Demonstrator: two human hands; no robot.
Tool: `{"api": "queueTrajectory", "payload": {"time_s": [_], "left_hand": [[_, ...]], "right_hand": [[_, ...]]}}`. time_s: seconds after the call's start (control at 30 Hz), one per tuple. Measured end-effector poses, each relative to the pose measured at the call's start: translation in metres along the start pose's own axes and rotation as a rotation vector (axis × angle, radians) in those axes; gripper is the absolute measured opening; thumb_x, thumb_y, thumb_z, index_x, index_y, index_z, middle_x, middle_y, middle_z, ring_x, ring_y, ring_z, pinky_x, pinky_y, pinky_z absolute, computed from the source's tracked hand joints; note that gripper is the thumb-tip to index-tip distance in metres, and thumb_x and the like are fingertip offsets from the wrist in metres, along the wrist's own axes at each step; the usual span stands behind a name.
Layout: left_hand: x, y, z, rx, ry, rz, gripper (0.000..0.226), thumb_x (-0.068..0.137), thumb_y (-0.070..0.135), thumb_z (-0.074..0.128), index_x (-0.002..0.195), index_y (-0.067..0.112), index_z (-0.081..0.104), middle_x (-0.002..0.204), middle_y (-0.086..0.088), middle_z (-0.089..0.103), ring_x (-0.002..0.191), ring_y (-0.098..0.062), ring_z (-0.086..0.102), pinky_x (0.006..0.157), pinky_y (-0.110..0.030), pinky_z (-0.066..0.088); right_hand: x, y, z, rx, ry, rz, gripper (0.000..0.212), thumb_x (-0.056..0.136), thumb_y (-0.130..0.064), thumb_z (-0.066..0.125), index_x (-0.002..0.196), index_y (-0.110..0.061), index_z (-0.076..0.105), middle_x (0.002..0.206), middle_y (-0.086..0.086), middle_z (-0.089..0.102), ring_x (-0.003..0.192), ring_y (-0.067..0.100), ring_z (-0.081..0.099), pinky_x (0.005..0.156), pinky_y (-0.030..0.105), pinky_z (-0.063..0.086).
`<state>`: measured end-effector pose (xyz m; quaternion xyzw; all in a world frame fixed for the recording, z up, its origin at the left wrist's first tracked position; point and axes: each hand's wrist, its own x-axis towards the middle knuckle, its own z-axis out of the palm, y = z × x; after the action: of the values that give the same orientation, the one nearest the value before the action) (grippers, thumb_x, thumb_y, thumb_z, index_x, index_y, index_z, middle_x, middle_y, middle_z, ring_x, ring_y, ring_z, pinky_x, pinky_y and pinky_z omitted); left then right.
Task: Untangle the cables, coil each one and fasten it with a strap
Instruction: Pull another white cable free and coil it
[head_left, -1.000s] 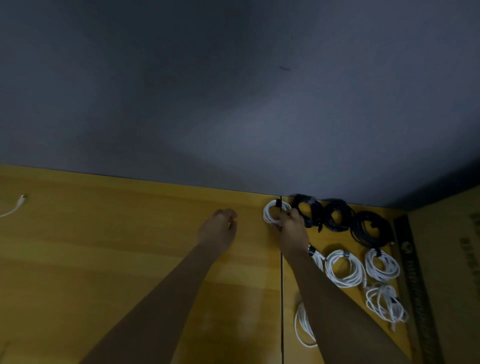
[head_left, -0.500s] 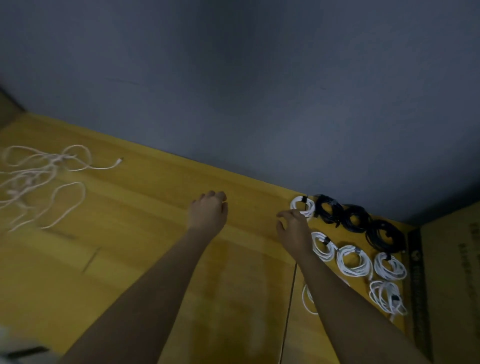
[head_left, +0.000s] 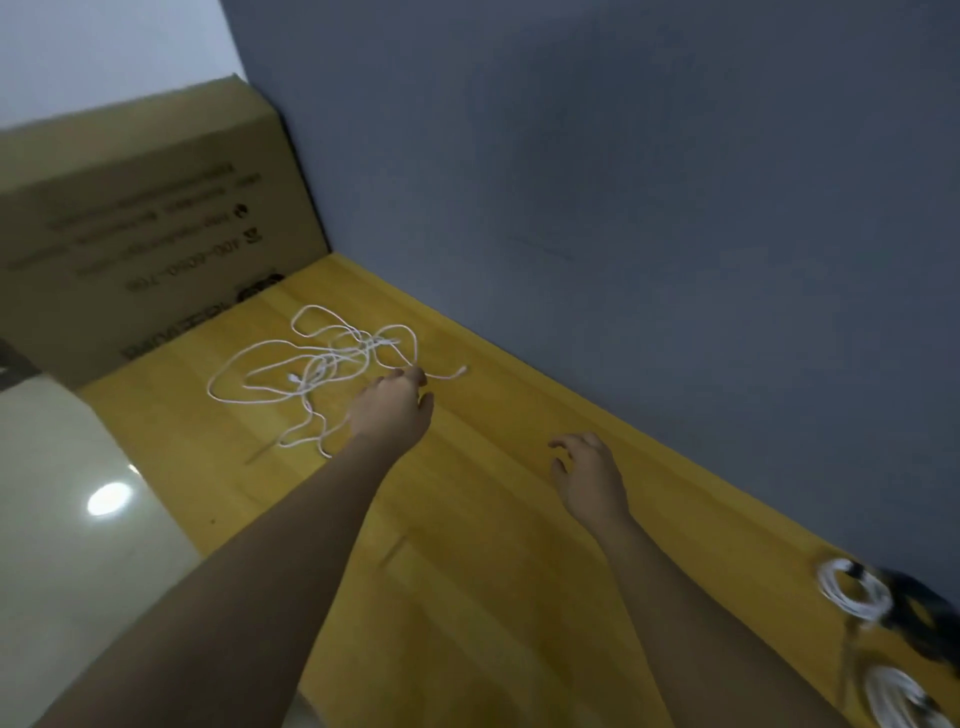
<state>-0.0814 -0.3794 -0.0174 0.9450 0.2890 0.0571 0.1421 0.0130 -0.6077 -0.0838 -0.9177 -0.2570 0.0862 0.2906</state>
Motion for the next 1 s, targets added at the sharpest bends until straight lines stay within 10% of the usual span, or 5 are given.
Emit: {"api": "queueTrajectory", "payload": {"time_s": [0.6, 0.8, 1.0], "left_hand": [[0.201, -0.197, 0.005, -0.010, -0.130, 0.032, 0.032, 0.096, 0.030, 0.050, 0.125, 0.018, 0.052, 0.125, -0.005, 0.056, 0.112, -0.028, 0.055, 0.085, -0.040, 0.048], [0.251, -0.217, 0.033, -0.004, -0.229, 0.143, 0.032, 0.096, 0.031, 0.049, 0.125, 0.017, 0.051, 0.123, -0.006, 0.057, 0.115, -0.027, 0.053, 0.087, -0.040, 0.047], [0.321, -0.244, 0.054, -0.032, -0.336, 0.310, 0.030, 0.094, 0.032, 0.052, 0.122, 0.022, 0.053, 0.119, -0.002, 0.058, 0.113, -0.025, 0.054, 0.087, -0.039, 0.047]], "right_hand": [[0.196, -0.142, 0.174, -0.043, -0.152, 0.254, 0.030, 0.098, -0.023, 0.049, 0.125, -0.012, 0.058, 0.125, 0.008, 0.055, 0.107, 0.027, 0.055, 0.081, 0.037, 0.050], [0.223, -0.140, 0.207, 0.017, -0.127, 0.510, 0.030, 0.099, -0.035, 0.047, 0.106, -0.010, 0.063, 0.097, 0.012, 0.065, 0.079, 0.030, 0.057, 0.063, 0.032, 0.039], [0.278, -0.152, 0.239, 0.186, 0.038, 1.001, 0.053, 0.088, -0.049, 0.059, 0.114, -0.003, 0.063, 0.118, 0.018, 0.063, 0.107, 0.034, 0.061, 0.077, 0.034, 0.045]]}}
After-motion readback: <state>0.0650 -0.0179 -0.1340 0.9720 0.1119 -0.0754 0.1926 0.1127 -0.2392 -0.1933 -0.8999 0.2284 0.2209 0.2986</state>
